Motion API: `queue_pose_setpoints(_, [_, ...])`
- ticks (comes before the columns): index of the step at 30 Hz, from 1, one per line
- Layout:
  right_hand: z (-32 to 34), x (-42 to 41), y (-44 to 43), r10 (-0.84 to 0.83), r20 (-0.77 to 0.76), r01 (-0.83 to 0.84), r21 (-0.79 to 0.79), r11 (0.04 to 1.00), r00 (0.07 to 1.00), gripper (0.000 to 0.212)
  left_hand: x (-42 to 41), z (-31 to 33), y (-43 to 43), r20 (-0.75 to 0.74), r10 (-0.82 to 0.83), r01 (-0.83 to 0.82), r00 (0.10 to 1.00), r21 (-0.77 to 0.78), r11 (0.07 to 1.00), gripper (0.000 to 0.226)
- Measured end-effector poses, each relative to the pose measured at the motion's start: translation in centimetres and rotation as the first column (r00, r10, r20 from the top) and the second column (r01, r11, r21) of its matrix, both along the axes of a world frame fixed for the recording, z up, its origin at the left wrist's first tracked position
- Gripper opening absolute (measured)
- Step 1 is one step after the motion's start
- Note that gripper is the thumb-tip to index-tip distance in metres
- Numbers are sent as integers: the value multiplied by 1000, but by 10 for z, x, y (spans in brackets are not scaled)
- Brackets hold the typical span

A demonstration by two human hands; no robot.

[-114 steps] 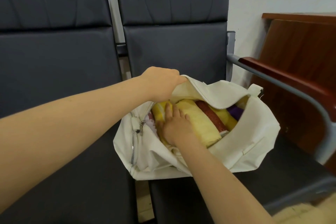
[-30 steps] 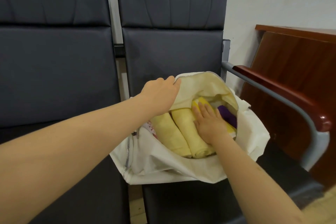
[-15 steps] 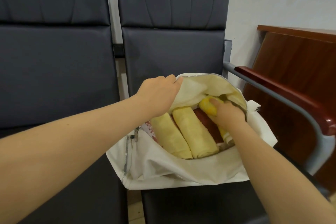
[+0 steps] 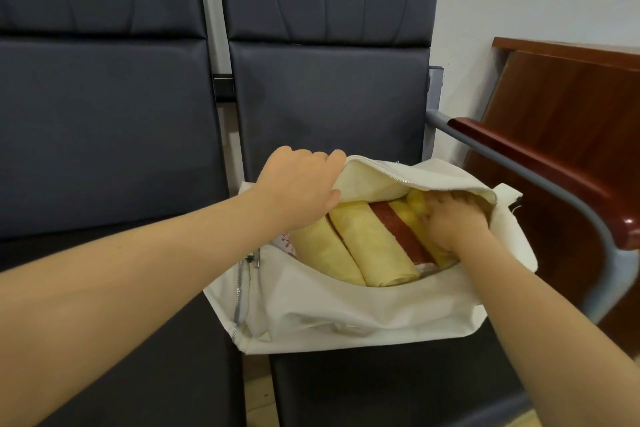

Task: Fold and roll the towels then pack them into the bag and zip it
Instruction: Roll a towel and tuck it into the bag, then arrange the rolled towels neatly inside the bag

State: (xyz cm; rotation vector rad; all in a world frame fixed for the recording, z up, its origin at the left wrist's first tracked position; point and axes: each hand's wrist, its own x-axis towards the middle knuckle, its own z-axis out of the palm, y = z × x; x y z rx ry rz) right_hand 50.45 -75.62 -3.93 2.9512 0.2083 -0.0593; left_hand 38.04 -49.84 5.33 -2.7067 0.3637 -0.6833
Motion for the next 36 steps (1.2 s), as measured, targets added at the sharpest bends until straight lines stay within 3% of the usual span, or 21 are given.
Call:
queue_pose_setpoints(3, [0, -11, 13, -1, -113, 3, 18, 1000, 994, 67, 3, -1, -1, -38, 3, 1, 999, 92, 996, 31])
queue_pose_setpoints(6, [2, -31, 20, -3, -34, 3, -4, 1000, 999, 61, -2, -2, 1, -136, -32, 49, 990, 126, 991, 22])
queue_pose_setpoints(10, [40, -69, 66, 78, 23, -81, 324, 942, 997, 38, -24, 1, 6, -224, -28, 65, 974, 159, 985, 12])
queue_pose_setpoints(12, [66, -90, 99, 198, -74, -172, 268, 948, 977, 22, -39, 5, 12, -235, 20, 17, 972, 156, 988, 16])
queue_pose_setpoints(16, [121, -149, 172, 365, -254, -343, 129, 930, 895, 28, -73, 14, 35, -238, 166, -147, 957, 98, 984, 19])
queue_pose_setpoints(19, [144, -189, 223, 485, -186, -471, 119, 874, 854, 29, -103, 18, 67, -242, 255, -270, 936, -29, 962, 18])
queue_pose_setpoints(21, [145, -210, 258, 548, -110, -533, 142, 834, 829, 28, -127, 19, 98, -234, 323, -357, 917, -122, 926, 19])
queue_pose_setpoints(25, [124, -252, 335, 686, -107, -639, 286, 714, 720, 23, -185, 5, 173, -280, 458, -518, 844, -204, 831, 22])
queue_pose_setpoints(29, [86, -302, 413, 802, -163, -726, 350, 592, 575, 17, -251, -36, 246, -344, 562, -646, 752, -214, 733, 24])
queue_pose_setpoints(32, [54, -334, 466, 848, -228, -793, 302, 529, 479, 9, -297, -65, 297, -372, 647, -731, 666, -150, 666, 31])
queue_pose_setpoints(34, [32, -350, 498, 868, -264, -829, 278, 486, 420, 28, -323, -83, 333, -360, 733, -797, 577, -51, 602, 38])
queue_pose_setpoints(36, [15, -364, 524, 874, -299, -841, 277, 464, 383, 40, -347, -99, 370, -315, 817, -870, 484, -76, 486, 43])
